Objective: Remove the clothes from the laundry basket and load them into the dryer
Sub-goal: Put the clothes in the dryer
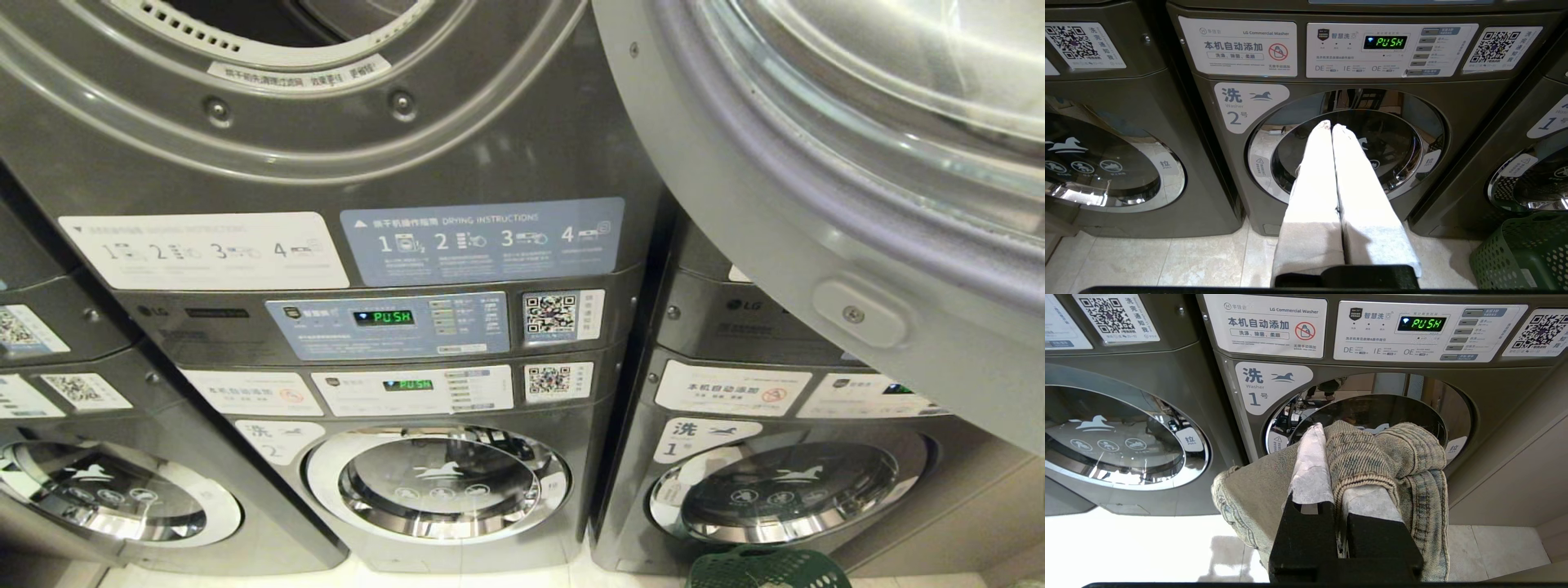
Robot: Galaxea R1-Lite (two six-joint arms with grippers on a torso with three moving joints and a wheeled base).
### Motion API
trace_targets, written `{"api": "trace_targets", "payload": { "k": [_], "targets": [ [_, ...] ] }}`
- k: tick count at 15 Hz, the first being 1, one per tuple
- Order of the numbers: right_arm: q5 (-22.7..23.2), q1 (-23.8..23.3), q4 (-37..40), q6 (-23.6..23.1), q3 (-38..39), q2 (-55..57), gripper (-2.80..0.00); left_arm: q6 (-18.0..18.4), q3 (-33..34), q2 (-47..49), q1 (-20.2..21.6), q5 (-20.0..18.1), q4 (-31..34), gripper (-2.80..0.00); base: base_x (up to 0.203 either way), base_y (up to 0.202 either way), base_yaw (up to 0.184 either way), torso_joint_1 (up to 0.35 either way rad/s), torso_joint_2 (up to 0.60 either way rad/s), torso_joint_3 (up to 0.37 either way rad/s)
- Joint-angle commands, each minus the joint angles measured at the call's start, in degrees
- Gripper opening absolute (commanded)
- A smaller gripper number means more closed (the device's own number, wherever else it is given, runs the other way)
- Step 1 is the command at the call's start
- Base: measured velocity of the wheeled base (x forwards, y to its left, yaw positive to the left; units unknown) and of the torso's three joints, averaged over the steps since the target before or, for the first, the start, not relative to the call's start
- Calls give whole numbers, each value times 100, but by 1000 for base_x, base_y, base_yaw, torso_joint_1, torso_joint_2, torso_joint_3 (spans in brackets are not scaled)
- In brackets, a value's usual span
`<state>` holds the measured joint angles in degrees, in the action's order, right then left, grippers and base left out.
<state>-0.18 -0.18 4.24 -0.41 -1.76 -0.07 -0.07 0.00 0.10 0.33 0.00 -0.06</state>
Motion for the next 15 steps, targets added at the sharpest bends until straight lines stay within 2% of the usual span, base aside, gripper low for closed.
{"api": "trace_targets", "payload": {
  "k": [1, 15],
  "targets": [
    [1, 1, -2, -3, 0, 7, -280, -8, 0, -1, 2, 0, -2, -280, 0, 0, 0, 76, -139, -80],
    [1, 1, -2, -7, 0, 7, -280, -10, 0, -1, 2, 0, -2, -280, 0, 0, 0, 66, -127, -62]
  ]
}}
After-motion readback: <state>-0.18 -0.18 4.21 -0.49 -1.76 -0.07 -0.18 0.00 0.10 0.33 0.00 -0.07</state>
